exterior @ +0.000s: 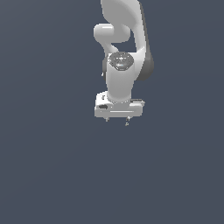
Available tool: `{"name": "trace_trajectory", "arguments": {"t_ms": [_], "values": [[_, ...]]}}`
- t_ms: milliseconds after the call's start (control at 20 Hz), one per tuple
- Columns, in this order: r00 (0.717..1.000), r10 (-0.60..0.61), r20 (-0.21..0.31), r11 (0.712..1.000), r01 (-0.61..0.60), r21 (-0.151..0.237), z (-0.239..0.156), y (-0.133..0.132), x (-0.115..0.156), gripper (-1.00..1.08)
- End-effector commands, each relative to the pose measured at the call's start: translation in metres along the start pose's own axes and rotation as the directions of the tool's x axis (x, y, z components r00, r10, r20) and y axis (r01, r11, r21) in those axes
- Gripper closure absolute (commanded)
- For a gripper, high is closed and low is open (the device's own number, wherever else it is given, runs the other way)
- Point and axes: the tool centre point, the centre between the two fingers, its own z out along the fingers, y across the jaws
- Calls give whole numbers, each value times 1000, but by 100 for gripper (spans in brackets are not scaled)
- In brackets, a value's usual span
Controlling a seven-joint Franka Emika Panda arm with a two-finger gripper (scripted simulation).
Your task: Pick up the object and move it to a goal position.
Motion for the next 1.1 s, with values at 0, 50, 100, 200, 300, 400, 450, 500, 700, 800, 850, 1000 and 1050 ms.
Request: {"name": "trace_trajectory", "arguments": {"t_ms": [0, 50, 100, 200, 300, 400, 450, 500, 700, 800, 850, 1000, 1050], "values": [[1000, 0, 0, 1000, 0, 0, 0, 0, 0, -92], [1000, 1, 0, 1000, -1, 1, 0, 0, 0, -92], [1000, 3, 1, 1000, -3, 2, 1, 0, 0, -92], [1000, 13, 5, 1000, -13, 9, 2, 1, -1, -92], [1000, 28, 12, 999, -28, 19, 5, 3, -1, -92], [999, 41, 17, 999, -41, 28, 7, 4, -2, -92], [999, 45, 19, 999, -45, 30, 8, 5, -2, -92], [999, 47, 20, 998, -48, 31, 8, 5, -2, -92], [999, 40, 19, 999, -41, 29, 8, 4, -2, -92], [999, 29, 18, 999, -29, 29, 10, 4, -2, -92], [1000, 20, 18, 999, -21, 28, 10, 4, -3, -92], [1000, -15, 17, 1000, 14, 25, 14, 2, -4, -92], [999, -29, 17, 999, 29, 24, 15, 1, -5, -92]]}}
